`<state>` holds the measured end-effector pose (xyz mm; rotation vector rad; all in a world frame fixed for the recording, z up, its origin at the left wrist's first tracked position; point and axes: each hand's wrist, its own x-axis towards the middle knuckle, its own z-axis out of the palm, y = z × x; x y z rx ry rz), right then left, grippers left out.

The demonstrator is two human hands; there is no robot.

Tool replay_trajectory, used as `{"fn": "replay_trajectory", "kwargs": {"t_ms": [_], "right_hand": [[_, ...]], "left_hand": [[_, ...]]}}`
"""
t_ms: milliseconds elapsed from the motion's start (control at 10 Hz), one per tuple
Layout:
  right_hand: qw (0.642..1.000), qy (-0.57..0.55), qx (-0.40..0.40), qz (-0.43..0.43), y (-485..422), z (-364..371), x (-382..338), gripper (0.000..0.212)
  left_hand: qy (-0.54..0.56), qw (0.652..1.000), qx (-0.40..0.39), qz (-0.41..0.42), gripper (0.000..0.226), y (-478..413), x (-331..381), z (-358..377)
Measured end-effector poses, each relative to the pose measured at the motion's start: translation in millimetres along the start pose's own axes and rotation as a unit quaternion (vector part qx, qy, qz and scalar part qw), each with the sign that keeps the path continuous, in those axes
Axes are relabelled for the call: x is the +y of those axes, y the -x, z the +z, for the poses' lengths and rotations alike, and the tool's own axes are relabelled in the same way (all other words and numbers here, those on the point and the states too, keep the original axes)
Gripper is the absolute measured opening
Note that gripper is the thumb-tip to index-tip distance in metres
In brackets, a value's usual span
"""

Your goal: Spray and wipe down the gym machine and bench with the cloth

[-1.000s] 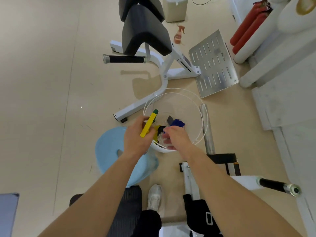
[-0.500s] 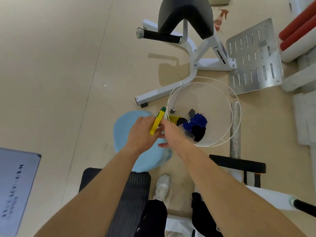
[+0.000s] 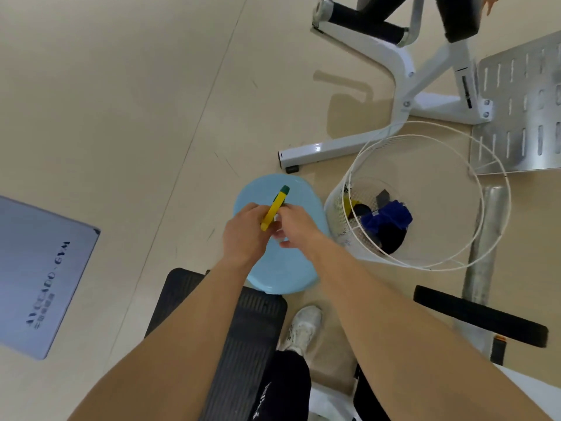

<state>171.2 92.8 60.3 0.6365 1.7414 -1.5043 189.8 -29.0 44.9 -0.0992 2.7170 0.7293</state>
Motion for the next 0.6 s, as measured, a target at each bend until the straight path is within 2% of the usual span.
{"fn": "replay_trajectory", "kwargs": {"t_ms": [200, 300, 500, 600], "right_hand": [[0.999, 0.027, 0.005, -0.021, -13, 22, -4, 0.03], [0.999, 0.046, 0.008, -0.008, -12, 22, 2, 0.032], [0.997, 0.074, 0.016, -0.013, 4, 21, 17, 0.033], [0.991, 0.123, 0.043, -0.042, 24, 13, 23, 0.033]], "left_hand": [[0.109, 0.992, 0.037, -0.057, 0.007, 5, -22, -2], [0.106, 0.992, 0.01, -0.067, 0.017, 11, -29, -5], [0.104, 0.992, -0.023, -0.066, 0.024, 28, -38, -8], [0.088, 0.993, -0.034, -0.071, 0.041, 38, -32, -14]]}}
